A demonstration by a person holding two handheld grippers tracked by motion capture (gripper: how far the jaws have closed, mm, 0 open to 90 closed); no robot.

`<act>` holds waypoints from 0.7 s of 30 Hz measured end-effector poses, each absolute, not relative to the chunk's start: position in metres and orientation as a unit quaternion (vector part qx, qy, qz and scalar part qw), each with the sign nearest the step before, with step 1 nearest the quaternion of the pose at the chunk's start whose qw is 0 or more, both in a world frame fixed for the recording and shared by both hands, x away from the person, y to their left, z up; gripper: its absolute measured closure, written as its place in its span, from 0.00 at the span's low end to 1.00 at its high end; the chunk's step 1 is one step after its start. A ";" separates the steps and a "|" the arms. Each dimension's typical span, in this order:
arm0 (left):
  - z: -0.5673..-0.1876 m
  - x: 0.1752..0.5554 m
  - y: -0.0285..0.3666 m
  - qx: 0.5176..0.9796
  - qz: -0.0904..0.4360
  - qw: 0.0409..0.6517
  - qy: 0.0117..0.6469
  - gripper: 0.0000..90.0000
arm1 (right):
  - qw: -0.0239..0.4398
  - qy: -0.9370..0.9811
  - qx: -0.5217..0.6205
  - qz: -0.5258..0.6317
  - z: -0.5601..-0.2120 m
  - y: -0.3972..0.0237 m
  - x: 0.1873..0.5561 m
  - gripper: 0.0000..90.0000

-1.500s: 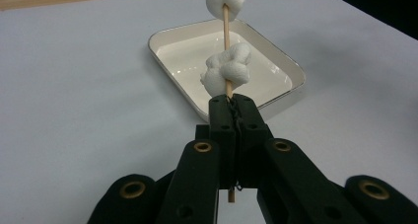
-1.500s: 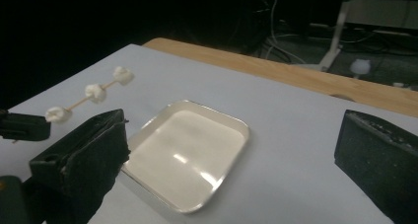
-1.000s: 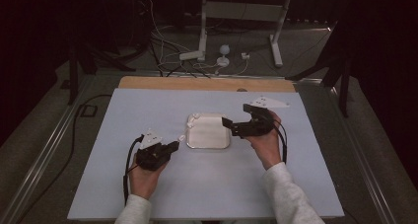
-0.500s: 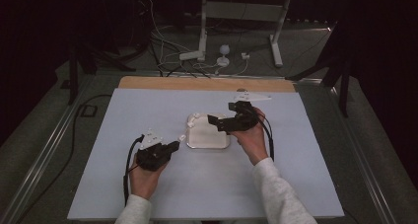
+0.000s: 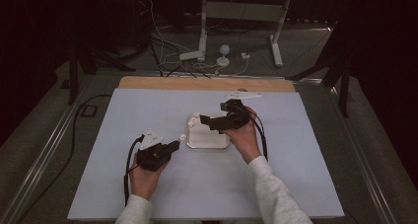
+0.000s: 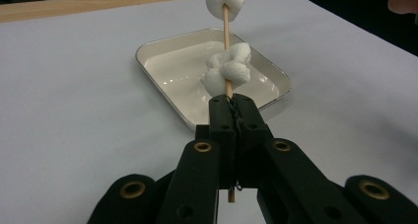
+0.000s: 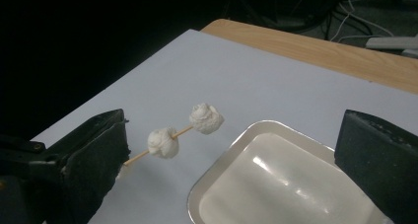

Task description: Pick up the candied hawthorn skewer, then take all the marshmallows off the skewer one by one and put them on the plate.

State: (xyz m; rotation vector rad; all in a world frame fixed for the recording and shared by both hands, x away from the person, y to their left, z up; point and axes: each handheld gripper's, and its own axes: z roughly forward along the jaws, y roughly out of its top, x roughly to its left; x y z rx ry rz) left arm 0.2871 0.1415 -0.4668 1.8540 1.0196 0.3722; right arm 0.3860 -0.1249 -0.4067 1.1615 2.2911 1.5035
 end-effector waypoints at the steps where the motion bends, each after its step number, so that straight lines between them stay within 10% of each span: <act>1: -0.467 0.287 0.142 0.759 0.152 0.477 0.417 1.00 | 0.080 0.767 0.390 0.503 -0.407 -0.124 0.386 0.00; 13: -0.468 0.286 0.139 0.761 0.151 0.480 0.409 1.00 | 0.040 0.770 0.398 0.498 -0.412 -0.114 0.391 0.10; 21: -0.468 0.286 0.139 0.760 0.151 0.483 0.407 1.00 | -0.017 0.750 0.432 0.501 -0.419 -0.111 0.396 0.47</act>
